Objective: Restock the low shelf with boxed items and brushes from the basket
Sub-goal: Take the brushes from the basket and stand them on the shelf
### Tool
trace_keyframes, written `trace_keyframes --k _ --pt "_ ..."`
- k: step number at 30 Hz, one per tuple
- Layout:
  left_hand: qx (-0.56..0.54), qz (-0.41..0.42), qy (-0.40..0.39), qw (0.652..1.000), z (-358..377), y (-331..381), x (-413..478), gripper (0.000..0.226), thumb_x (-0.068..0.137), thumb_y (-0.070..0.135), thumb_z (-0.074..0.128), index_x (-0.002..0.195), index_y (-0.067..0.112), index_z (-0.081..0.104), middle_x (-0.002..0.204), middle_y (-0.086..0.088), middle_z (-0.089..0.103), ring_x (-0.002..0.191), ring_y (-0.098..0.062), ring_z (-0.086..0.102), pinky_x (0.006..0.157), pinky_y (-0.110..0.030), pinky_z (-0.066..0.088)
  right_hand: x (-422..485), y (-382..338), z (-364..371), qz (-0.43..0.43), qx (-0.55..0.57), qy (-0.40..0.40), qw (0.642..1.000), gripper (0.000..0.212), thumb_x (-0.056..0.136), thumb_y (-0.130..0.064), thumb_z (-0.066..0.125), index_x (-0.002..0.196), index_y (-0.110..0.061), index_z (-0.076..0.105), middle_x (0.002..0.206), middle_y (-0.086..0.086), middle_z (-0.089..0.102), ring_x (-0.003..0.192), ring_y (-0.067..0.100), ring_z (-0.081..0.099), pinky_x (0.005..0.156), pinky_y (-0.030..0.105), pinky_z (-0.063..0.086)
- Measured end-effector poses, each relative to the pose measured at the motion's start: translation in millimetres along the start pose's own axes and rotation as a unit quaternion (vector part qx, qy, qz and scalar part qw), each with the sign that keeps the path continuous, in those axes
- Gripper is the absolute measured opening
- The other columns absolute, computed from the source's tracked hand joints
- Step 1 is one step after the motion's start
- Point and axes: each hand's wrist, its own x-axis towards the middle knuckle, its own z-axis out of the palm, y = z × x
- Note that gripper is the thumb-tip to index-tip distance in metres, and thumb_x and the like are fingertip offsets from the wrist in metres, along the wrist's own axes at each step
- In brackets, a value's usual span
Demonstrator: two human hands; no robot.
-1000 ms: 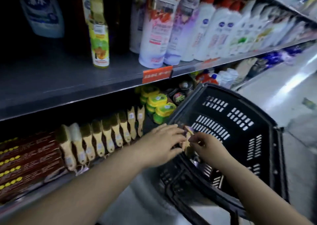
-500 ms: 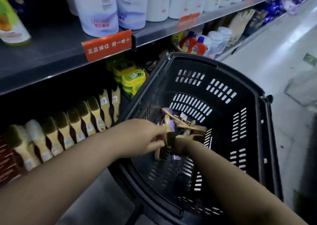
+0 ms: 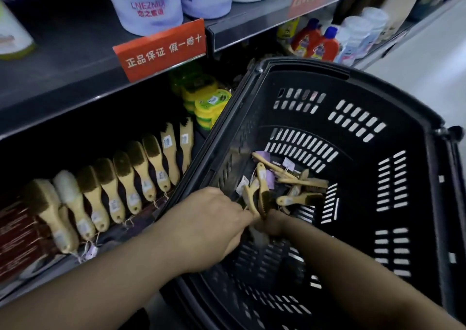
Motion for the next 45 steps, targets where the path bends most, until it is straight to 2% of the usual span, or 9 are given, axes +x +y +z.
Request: trace_keyframes --k 5,9,15,18,21,24,34,40,45 --pt "0.018 -0.083 -0.019 0.996 -0.3 7.7 7.7 0.039 0.096 0.023 0.044 0.134 0.022 0.037 0.124 0.003 0.053 0.114 -0.018 0.050 0.097 -0.029 0.032 -69.5 9.5 -80.7 -0.029 0.093 -0.163 0.982 0.023 0.087 -0.028 0.058 0.092 -0.006 0.062 0.077 0.008 0.065 0.065 0.020 0.064 0.057 0.026 0.055" --pt "-0.133 -0.165 -0.106 0.972 -10.0 23.4 13.5 0.080 0.094 0.028 0.055 0.151 0.024 -0.002 0.157 0.003 0.018 0.142 -0.015 0.020 0.111 -0.028 0.022 -125.3 4.7 -120.9 -0.135 0.157 -0.238 0.949 0.043 0.070 -0.014 0.055 0.109 0.004 0.059 0.091 0.012 0.065 0.075 0.019 0.067 0.059 0.026 0.057" --pt "-0.548 -0.240 -0.135 0.790 -5.7 48.1 23.0 0.017 0.099 0.016 0.044 0.115 0.010 0.046 0.099 -0.006 0.066 0.078 -0.017 0.066 0.059 -0.020 0.050 -127.5 -5.1 -135.7 -0.260 0.268 -0.197 0.907 0.027 0.078 -0.017 0.054 0.101 -0.015 0.070 0.104 0.009 0.066 0.088 0.021 0.061 0.068 0.031 0.052" --pt "-0.600 -0.321 -0.020 0.733 -3.1 41.2 30.7 0.011 0.099 0.014 0.042 0.106 0.010 0.050 0.078 -0.005 0.056 0.059 -0.012 0.053 0.054 -0.023 0.052 -80.0 1.2 -130.7 -0.197 0.405 0.010 0.893 0.019 0.093 -0.022 0.051 0.099 -0.011 0.065 0.092 0.007 0.064 0.075 0.016 0.063 0.065 0.026 0.052" --pt "-0.591 -0.344 0.019 0.729 2.9 30.3 32.7 0.007 0.099 0.019 0.045 0.095 0.020 0.050 0.074 -0.003 0.053 0.056 -0.011 0.050 0.046 -0.021 0.046 -17.9 26.3 -109.6 -0.079 0.133 0.173 0.973 0.028 0.095 -0.023 0.049 0.118 -0.011 0.057 0.124 0.020 0.055 0.107 0.030 0.056 0.082 0.031 0.040" --pt "-0.601 -0.336 0.021 0.725 11.5 23.1 33.8 0.008 0.098 0.018 0.047 0.093 0.018 0.053 0.067 -0.001 0.051 0.051 -0.008 0.048 0.052 -0.024 0.049 16.8 50.5 -70.8 -0.031 0.015 0.120 0.992 0.053 0.096 -0.026 0.048 0.145 -0.018 0.029 0.155 0.019 0.012 0.135 0.035 0.031 0.103 0.035 0.033" --pt "-0.640 -0.374 0.029 0.670 16.3 18.3 38.2 0.017 0.099 0.021 0.043 0.102 0.013 0.057 0.066 -0.001 0.055 0.047 -0.007 0.052 0.048 -0.020 0.049 13.4 39.9 -85.0 -0.138 -0.168 0.218 0.951 0.031 0.094 -0.031 0.047 0.120 -0.016 0.044 0.124 0.021 0.055 0.106 0.034 0.057 0.077 0.032 0.038" --pt "-0.668 -0.373 0.043 0.642 12.2 23.2 37.2 0.019 0.102 0.018 0.036 0.110 0.015 0.052 0.076 -0.004 0.056 0.061 -0.015 0.055 0.050 -0.022 0.049 -71.9 -1.9 -133.7 -0.154 0.094 0.228 0.957 0.032 0.083 -0.030 0.058 0.111 -0.020 0.048 0.083 0.000 0.063 0.068 0.017 0.062 0.061 0.031 0.051" --pt "-0.709 -0.367 0.106 0.592 11.5 41.0 30.9 0.016 0.101 0.018 0.038 0.103 0.019 0.054 0.076 -0.003 0.059 0.061 -0.013 0.057 0.063 -0.031 0.051 -152.7 0.4 -124.3 -0.176 0.467 0.249 0.830 0.020 0.081 -0.012 0.065 0.087 -0.018 0.047 0.085 0.006 0.066 0.064 0.012 0.069 0.059 0.028 0.056"
